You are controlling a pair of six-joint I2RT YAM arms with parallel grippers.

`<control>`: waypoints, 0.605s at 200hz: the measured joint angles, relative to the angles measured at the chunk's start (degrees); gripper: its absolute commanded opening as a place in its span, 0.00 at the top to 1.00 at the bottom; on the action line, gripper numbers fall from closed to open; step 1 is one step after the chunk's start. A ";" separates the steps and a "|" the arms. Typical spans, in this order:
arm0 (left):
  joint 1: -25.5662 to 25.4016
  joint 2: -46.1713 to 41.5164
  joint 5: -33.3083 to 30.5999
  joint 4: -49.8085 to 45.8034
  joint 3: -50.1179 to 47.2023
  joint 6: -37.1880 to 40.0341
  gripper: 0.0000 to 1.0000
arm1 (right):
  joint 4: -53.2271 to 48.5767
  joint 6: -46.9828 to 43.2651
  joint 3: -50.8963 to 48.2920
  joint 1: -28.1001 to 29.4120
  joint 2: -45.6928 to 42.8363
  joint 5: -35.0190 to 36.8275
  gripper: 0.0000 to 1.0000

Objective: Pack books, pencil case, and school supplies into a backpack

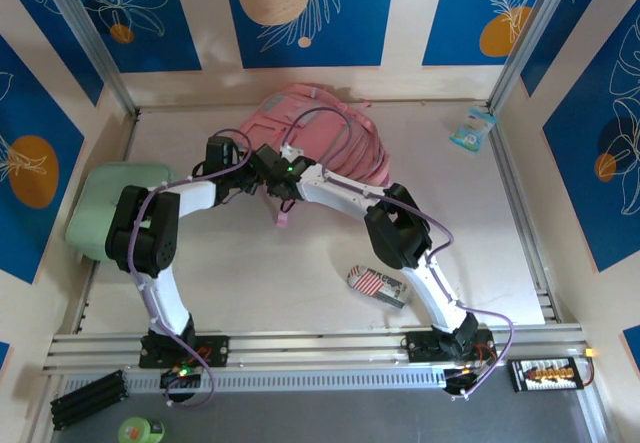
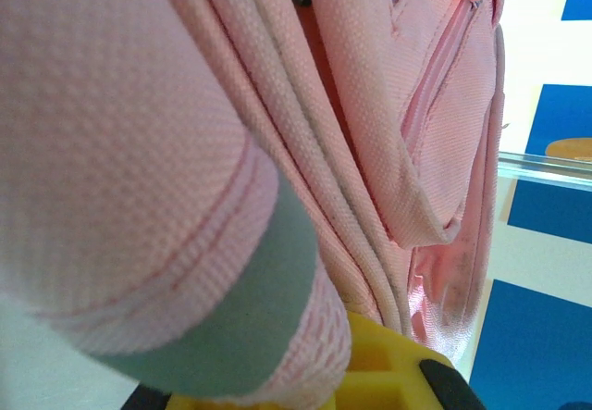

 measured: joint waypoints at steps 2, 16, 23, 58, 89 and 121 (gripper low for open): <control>0.00 0.00 0.02 0.00 0.02 0.00 1.00 | -0.09 0.13 0.07 0.04 0.07 0.26 0.80; 0.00 0.00 0.31 0.00 0.15 0.00 1.00 | -0.61 0.55 0.15 0.11 0.09 1.49 0.84; -0.02 0.00 0.46 0.00 0.20 0.00 1.00 | -0.90 0.85 0.24 0.11 0.09 2.03 0.86; -0.15 0.02 0.85 -0.50 1.03 0.02 1.00 | -0.37 0.81 -0.74 0.22 -0.37 3.93 0.92; 0.02 0.11 1.42 -2.27 1.77 0.50 1.00 | 3.87 -0.76 -9.92 0.15 -6.05 4.33 0.93; 0.55 0.15 1.88 -4.57 2.86 2.14 1.00 | 4.61 -1.09 -22.91 -1.33 -15.65 4.90 0.93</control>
